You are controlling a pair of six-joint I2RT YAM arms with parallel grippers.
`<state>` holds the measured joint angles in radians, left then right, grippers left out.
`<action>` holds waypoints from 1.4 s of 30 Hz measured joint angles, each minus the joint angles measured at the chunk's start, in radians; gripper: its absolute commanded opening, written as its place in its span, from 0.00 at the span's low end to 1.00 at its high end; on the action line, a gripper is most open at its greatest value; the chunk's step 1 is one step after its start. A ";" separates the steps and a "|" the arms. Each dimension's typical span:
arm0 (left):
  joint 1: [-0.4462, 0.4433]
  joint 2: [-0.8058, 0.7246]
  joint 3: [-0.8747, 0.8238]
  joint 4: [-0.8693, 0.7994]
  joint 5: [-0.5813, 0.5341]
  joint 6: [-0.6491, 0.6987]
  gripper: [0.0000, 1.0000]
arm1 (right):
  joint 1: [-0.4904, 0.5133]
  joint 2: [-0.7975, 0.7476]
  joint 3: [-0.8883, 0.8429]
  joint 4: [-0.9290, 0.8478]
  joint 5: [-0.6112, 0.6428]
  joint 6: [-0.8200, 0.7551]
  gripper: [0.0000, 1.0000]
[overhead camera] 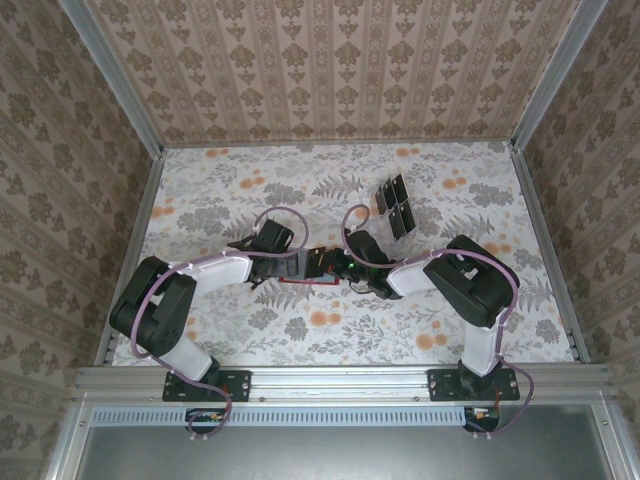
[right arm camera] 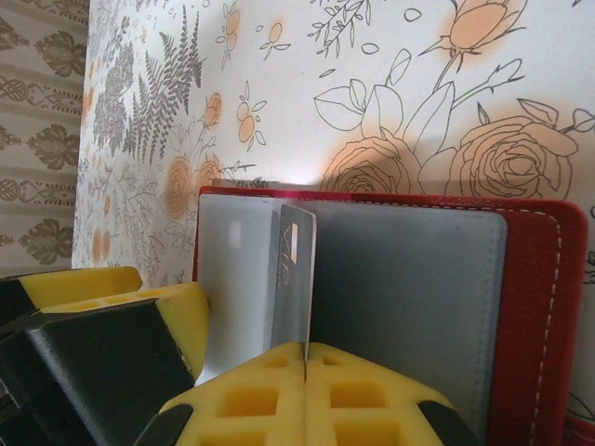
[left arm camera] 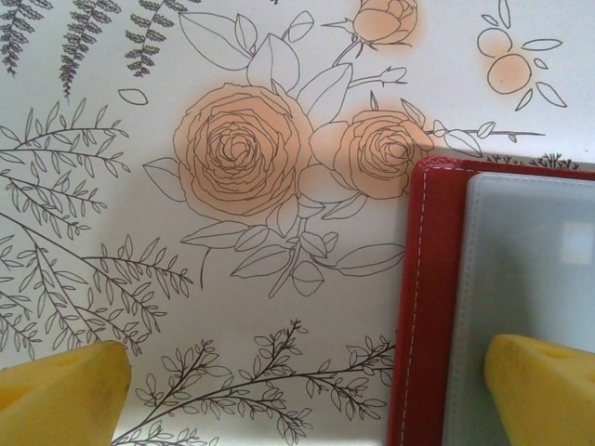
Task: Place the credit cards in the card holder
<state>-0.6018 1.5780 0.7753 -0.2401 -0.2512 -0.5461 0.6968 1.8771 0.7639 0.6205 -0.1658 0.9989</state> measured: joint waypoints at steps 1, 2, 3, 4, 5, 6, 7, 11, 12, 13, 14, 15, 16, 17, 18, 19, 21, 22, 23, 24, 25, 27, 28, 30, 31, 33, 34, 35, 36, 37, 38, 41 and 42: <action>0.000 -0.001 -0.002 0.002 0.000 0.000 1.00 | 0.000 0.002 0.000 0.002 0.000 0.000 0.00; 0.000 -0.002 -0.003 0.003 0.000 0.000 1.00 | 0.002 0.003 0.002 0.002 0.000 0.000 0.00; 0.000 -0.002 -0.003 0.003 0.000 0.000 1.00 | 0.002 0.004 0.002 0.002 0.000 0.000 0.00; 0.000 -0.002 -0.003 0.002 0.000 0.000 1.00 | 0.003 0.004 0.003 0.002 -0.001 0.000 0.00; 0.000 -0.002 -0.003 0.002 0.000 0.000 1.00 | 0.005 0.004 0.005 0.002 -0.001 0.000 0.00; 0.000 -0.002 -0.003 0.002 0.000 0.000 1.00 | 0.006 0.006 0.007 0.002 -0.001 0.000 0.00; 0.000 -0.002 -0.003 0.003 0.000 0.000 1.00 | 0.008 0.009 0.010 0.002 -0.001 0.000 0.00; 0.000 -0.003 -0.003 0.002 -0.001 0.000 0.99 | 0.013 0.022 0.019 0.004 -0.001 0.001 0.00; 0.000 -0.003 -0.003 0.002 -0.001 0.000 1.00 | 0.014 0.023 0.020 0.005 -0.002 0.001 0.00; 0.000 -0.003 -0.003 0.002 -0.001 0.000 0.99 | 0.016 0.024 0.021 0.006 -0.002 0.003 0.00; 0.000 -0.003 -0.003 0.002 -0.001 0.000 0.99 | 0.018 0.024 0.021 0.006 -0.001 0.004 0.00; 0.000 -0.003 -0.003 0.002 -0.001 0.000 1.00 | 0.019 0.024 0.022 0.006 -0.002 0.005 0.00; 0.000 -0.003 -0.003 0.002 -0.001 0.000 0.99 | 0.021 0.024 0.022 0.007 -0.002 0.005 0.00; 0.000 -0.003 -0.003 0.002 -0.001 0.000 0.99 | 0.023 0.024 0.022 0.007 -0.002 0.005 0.00; 0.000 -0.003 -0.003 0.002 -0.001 0.000 0.99 | 0.024 0.024 0.022 0.008 -0.001 0.008 0.00; 0.000 -0.003 -0.003 0.002 -0.001 0.000 1.00 | 0.024 0.024 0.022 0.008 -0.001 0.009 0.00; 0.000 -0.003 -0.003 0.002 -0.001 0.000 0.99 | 0.024 0.024 0.022 0.009 -0.001 0.015 0.00; 0.000 -0.003 -0.003 0.002 -0.001 0.000 0.99 | 0.024 0.024 0.021 0.009 -0.001 0.019 0.00; 0.000 -0.003 -0.003 0.002 -0.001 0.000 0.99 | 0.024 0.024 0.021 0.009 -0.001 0.021 0.00; 0.000 -0.003 -0.003 0.002 -0.001 0.000 0.99 | 0.024 0.024 0.021 0.009 -0.001 0.023 0.00; 0.000 -0.003 -0.003 0.002 -0.001 0.000 0.99 | 0.024 0.024 0.020 0.010 -0.001 0.024 0.00; 0.000 -0.003 -0.003 0.002 -0.001 0.000 1.00 | 0.024 0.024 0.015 0.012 -0.001 0.027 0.00; 0.000 -0.003 -0.003 0.002 -0.001 0.000 0.99 | 0.024 0.024 0.013 0.012 -0.001 0.027 0.00; 0.000 -0.003 -0.003 0.002 -0.001 0.000 1.00 | 0.025 0.024 0.011 0.013 -0.001 0.030 0.00; 0.000 -0.003 -0.003 0.002 -0.001 0.000 0.99 | 0.026 0.024 0.011 0.013 0.000 0.031 0.00; 0.000 -0.003 -0.003 0.002 -0.001 0.000 1.00 | 0.028 0.024 0.011 0.017 0.000 0.034 0.00; 0.000 -0.003 -0.003 0.002 -0.001 0.000 0.99 | 0.029 0.024 0.011 0.020 0.000 0.035 0.00; 0.000 -0.003 -0.003 0.002 -0.001 0.000 1.00 | 0.030 0.026 0.012 0.021 0.000 0.036 0.00; 0.000 -0.003 -0.003 0.002 -0.001 0.000 1.00 | 0.031 0.029 0.013 0.023 0.000 0.039 0.00; 0.000 -0.003 -0.003 0.002 -0.001 0.000 0.99 | 0.033 0.035 0.016 0.027 0.000 0.042 0.00; 0.000 -0.003 -0.004 0.002 -0.001 0.000 1.00 | 0.035 0.040 0.021 0.027 0.000 0.046 0.00; 0.000 -0.003 -0.007 0.006 -0.001 0.000 1.00 | 0.042 0.057 0.039 0.028 0.000 0.050 0.00; 0.000 -0.003 -0.008 0.008 -0.001 0.000 1.00 | 0.045 0.062 0.045 0.028 0.000 0.050 0.00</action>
<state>-0.6018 1.5749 0.7673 -0.2325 -0.2523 -0.5461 0.7422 1.9392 0.8089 0.6487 -0.1658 1.0492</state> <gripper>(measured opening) 0.995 0.068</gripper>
